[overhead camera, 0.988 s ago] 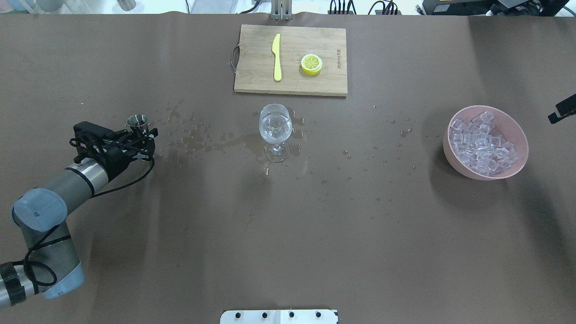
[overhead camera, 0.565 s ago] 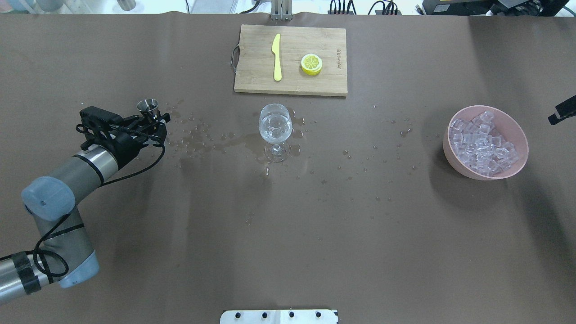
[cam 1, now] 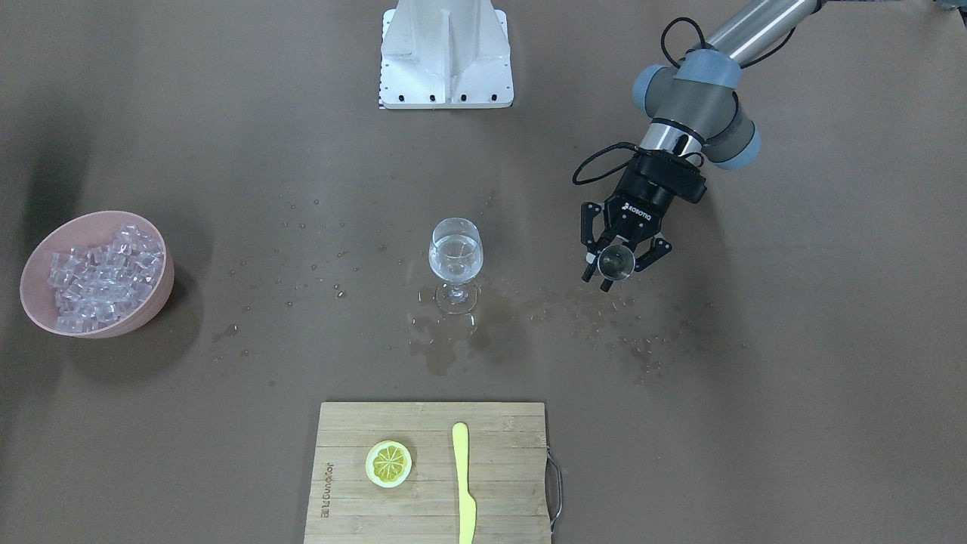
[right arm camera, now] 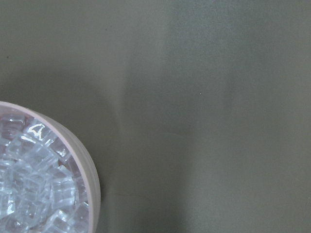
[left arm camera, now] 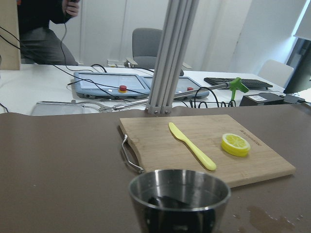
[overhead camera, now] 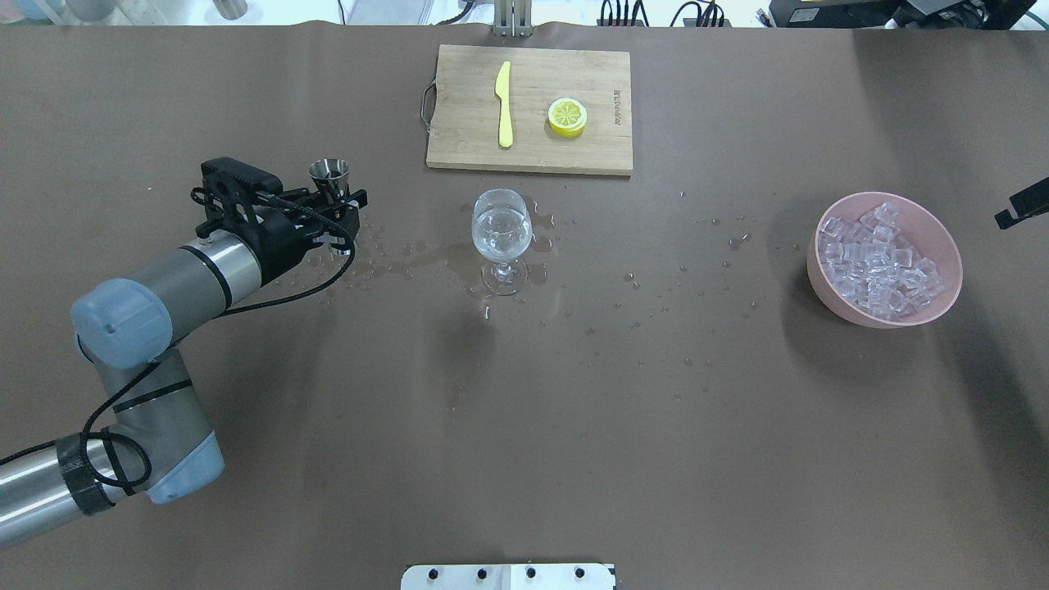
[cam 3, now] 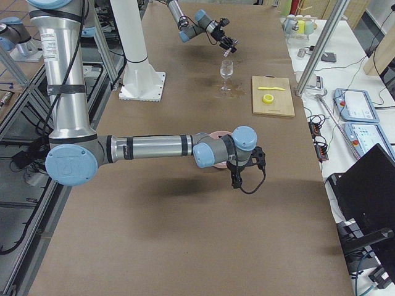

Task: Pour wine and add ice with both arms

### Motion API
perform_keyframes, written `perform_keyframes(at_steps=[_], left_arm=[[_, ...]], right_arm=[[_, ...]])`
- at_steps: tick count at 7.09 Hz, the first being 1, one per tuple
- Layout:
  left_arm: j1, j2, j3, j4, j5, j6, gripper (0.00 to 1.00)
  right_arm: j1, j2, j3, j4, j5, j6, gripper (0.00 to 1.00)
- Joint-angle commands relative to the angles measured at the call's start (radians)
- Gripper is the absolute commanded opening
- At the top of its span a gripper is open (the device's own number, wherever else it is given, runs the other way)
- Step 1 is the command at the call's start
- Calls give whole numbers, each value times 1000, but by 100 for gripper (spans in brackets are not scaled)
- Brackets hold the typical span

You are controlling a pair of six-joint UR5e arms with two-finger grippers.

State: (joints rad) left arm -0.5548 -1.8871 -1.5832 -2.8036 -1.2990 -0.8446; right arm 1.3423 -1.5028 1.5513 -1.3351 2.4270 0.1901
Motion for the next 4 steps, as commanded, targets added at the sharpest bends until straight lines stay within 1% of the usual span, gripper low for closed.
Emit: perform_keyframes(at_steps=[1,2,3,4], left_arm=[[-5,-70,-9,50,-19,2,0],[-7,-101,-15,108,-14,6,0],[-5,-139,-18,125,1,4,0],[-2,-151,-18,127,56,7,0]], right_arm=[[0,-2,-2,2,29,0,100],[0,-1,0,2,36,0,100],[0,-2,3,2,40,3,100],[0,-2,7,2,52,6,100]])
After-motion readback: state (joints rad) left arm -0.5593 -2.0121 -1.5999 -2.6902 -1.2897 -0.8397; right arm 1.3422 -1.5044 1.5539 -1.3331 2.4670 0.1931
